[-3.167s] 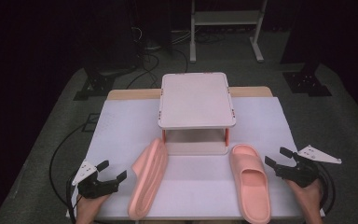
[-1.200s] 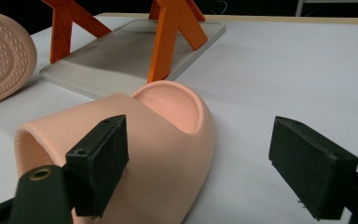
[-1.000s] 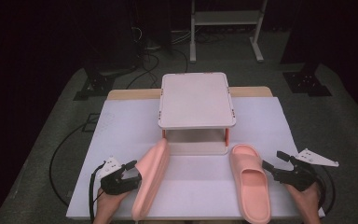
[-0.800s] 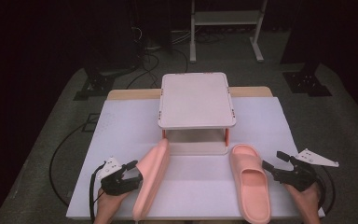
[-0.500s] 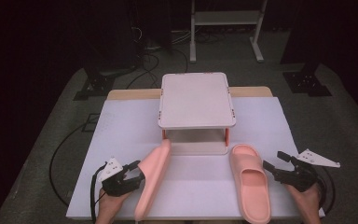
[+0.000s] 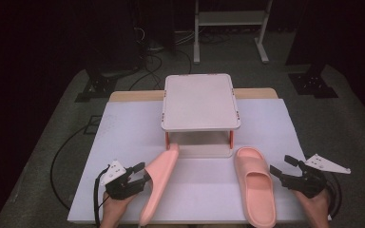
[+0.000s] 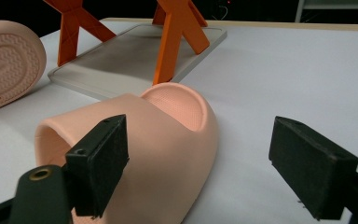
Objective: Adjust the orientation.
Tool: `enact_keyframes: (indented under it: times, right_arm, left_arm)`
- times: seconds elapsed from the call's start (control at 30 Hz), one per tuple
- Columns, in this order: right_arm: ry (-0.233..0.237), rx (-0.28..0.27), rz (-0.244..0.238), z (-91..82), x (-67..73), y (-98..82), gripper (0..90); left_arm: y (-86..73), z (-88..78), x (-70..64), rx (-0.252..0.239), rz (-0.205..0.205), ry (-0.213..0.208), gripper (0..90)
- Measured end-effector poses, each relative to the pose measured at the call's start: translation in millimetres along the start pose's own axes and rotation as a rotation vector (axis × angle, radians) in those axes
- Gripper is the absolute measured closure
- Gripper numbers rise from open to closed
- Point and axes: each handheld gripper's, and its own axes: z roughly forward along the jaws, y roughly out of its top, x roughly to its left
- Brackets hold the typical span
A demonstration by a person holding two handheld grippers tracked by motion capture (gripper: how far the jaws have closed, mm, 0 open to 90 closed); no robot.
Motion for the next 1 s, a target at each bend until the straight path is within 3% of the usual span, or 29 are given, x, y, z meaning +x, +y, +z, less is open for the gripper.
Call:
enact_keyframes:
  times: [0.17, 0.2, 0.37, 0.73, 1.0]
  right_arm:
    - [0.002, -0.015, -0.007, -6.8, 4.1, -0.3, 19.1]
    - [0.004, -0.015, -0.009, -8.1, 4.9, -0.7, 19.1]
    - [0.021, -0.024, -0.019, -13.7, 12.2, -2.0, 18.9]
    - [0.069, 0.008, -0.047, -8.0, 24.4, -4.7, 17.9]
    - [0.078, 0.047, -0.053, 1.6, 26.5, -9.3, 18.8]
  left_arm:
    - [0.0, 6.1, -3.6, 0.013, 0.000, 0.003, 45.5]
    - [0.1, 8.0, -4.7, 0.008, -0.015, -0.006, 45.5]
    - [1.6, 15.2, -11.8, 0.014, -0.013, -0.025, 43.2]
    - [2.3, 27.4, -23.1, 0.057, -0.001, -0.063, 36.8]
    - [2.4, 37.3, -36.9, 0.104, 0.056, -0.094, 35.7]
